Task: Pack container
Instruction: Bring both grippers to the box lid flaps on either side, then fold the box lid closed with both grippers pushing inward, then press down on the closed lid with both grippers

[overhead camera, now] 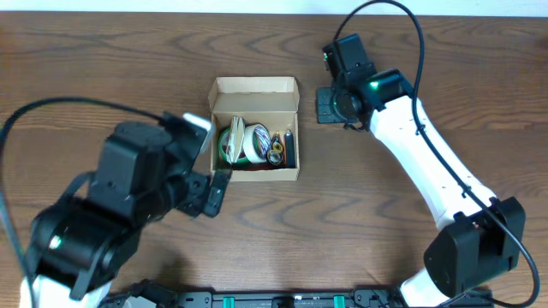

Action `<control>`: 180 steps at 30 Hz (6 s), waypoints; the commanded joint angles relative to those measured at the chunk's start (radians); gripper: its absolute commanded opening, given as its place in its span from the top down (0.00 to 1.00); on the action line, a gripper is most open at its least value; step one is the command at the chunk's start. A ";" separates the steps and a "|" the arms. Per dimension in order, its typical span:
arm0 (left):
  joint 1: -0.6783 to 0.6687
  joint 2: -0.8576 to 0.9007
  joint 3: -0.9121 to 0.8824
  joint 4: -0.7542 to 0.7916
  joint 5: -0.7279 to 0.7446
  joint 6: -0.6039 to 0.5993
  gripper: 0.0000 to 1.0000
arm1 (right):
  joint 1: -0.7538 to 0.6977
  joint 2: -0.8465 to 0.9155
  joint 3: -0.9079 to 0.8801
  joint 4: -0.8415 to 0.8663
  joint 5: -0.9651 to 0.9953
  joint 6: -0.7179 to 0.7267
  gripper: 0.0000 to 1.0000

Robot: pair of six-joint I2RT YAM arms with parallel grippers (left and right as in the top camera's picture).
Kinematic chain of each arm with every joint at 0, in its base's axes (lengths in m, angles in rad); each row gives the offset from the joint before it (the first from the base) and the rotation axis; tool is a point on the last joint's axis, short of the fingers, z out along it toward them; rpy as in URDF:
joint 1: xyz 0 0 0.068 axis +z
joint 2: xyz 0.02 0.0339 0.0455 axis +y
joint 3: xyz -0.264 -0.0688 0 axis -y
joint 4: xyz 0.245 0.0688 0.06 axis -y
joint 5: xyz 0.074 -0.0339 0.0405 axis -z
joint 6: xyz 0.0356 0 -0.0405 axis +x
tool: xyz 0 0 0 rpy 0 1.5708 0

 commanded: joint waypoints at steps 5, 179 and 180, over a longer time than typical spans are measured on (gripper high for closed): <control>0.006 0.114 0.007 0.088 0.033 0.010 0.05 | -0.042 -0.007 -0.088 0.040 -0.079 -0.031 0.99; 0.274 0.298 -0.294 0.282 0.231 -0.195 0.94 | -0.053 -0.238 -0.269 0.249 -0.545 -0.289 0.99; 0.274 0.264 -0.294 0.258 0.229 -0.195 0.94 | -0.052 -0.272 -0.269 0.227 -0.523 -0.271 0.98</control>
